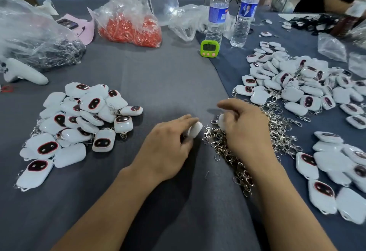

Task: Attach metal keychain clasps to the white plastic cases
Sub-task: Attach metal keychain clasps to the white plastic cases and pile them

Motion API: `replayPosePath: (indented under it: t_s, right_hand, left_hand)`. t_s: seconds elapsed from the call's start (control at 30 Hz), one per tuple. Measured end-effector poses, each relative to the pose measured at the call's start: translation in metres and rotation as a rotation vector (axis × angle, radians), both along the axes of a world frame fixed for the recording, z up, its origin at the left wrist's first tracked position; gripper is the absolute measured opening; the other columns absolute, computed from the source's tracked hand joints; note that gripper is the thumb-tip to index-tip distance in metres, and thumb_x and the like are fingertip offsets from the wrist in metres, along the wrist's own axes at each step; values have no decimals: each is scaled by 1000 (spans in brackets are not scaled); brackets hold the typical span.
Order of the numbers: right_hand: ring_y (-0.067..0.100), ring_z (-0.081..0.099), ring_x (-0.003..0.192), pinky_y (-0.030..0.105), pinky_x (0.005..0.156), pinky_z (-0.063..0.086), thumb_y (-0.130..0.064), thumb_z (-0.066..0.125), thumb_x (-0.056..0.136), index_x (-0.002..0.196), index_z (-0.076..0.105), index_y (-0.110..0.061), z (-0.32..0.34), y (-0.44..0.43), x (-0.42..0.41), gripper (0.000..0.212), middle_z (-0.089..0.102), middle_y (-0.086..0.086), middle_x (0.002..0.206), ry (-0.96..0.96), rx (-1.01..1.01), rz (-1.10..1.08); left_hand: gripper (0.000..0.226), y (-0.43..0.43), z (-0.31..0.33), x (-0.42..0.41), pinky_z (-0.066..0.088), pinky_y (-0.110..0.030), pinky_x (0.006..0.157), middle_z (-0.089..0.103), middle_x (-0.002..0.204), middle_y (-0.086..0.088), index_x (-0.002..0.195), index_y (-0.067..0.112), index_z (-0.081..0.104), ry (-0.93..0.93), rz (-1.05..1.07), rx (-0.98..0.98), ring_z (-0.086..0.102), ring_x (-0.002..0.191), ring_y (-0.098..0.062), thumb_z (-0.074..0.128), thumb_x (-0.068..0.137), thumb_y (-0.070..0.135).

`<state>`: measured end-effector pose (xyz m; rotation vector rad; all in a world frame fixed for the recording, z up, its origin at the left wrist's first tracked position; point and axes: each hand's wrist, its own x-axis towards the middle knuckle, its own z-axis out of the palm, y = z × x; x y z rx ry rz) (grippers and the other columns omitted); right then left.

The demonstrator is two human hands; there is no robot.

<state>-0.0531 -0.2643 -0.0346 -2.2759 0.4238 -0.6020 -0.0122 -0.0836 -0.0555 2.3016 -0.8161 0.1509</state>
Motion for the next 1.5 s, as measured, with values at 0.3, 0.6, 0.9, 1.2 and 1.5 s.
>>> replayPosePath:
  t_s: [0.3,0.6,0.9,1.2,1.5]
  right_hand:
    - [7,70,88,20,79,53,-2,64,75,103,79,-27,-4,3,-3,41,77,-8,96,193,-82,236]
    - [-3,72,84,26,82,60,-1,66,74,96,79,-28,-8,4,0,37,76,-19,84,-38,201,135]
    - [12,75,77,36,75,62,-3,65,81,85,81,-28,-12,20,6,29,77,-9,79,-56,388,200]
    - [1,56,52,22,56,46,-20,80,76,76,81,-28,-20,34,11,8,67,-12,56,39,293,190]
    - [26,70,58,46,62,61,-2,72,72,70,78,-13,-11,40,9,12,72,18,69,1,838,203]
  left_hand:
    - [39,-33,0,-42,41,-28,76,61,111,8,125,25,56,-141,-44,161,57,97,-17,67,89,31]
    - [16,-26,-8,-27,51,-43,73,64,97,7,100,24,70,-26,79,35,63,84,-24,55,101,28]
    - [13,-19,-2,-23,53,-36,66,75,79,6,93,30,77,-37,379,-235,68,73,-19,66,90,35]
    - [25,-11,-1,-5,57,-19,71,75,76,16,80,35,74,254,349,-485,71,72,4,78,84,11]
    - [33,-10,0,1,50,-9,60,74,73,13,85,32,76,313,343,-631,69,63,-1,72,76,0]
